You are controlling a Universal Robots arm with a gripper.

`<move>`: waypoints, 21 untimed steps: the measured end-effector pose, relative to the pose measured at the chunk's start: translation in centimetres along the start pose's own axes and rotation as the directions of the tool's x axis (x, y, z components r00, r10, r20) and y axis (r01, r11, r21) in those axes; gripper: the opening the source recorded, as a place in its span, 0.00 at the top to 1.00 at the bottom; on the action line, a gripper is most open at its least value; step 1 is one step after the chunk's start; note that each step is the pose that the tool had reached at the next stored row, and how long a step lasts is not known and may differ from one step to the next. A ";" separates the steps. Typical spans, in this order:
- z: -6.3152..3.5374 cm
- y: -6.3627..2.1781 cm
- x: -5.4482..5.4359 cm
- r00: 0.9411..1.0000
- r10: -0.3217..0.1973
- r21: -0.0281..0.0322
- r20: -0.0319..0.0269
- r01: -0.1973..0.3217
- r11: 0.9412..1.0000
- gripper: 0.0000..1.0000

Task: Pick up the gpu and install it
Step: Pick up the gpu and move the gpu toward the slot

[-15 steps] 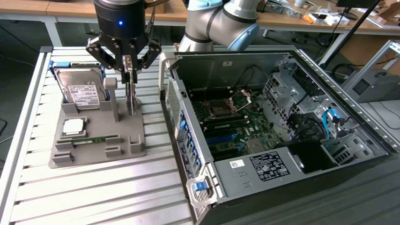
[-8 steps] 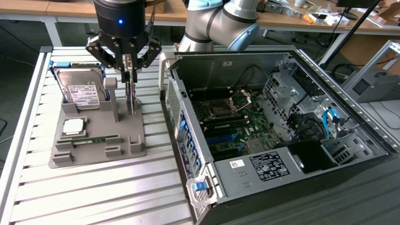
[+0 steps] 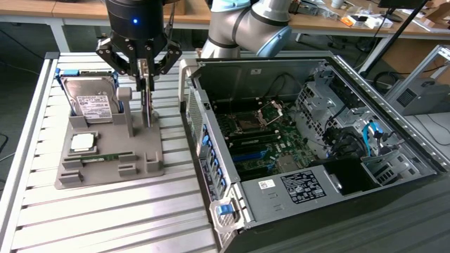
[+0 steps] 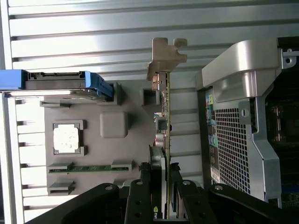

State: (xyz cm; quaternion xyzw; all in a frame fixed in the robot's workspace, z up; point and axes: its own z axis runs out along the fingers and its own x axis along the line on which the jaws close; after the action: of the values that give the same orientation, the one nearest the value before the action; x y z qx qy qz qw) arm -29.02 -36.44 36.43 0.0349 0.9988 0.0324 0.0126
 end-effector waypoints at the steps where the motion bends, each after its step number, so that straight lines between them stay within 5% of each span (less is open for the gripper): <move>1: -0.01 0.00 0.0 1.000 0.000 0.000 0.000 0.000 1.000 0.73; 21: -0.43 0.03 0.0 1.000 0.000 -0.001 0.000 0.000 1.000 0.73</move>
State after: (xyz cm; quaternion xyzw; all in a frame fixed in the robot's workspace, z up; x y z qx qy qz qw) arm -29.03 -36.44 36.86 0.0349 0.9988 0.0329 0.0126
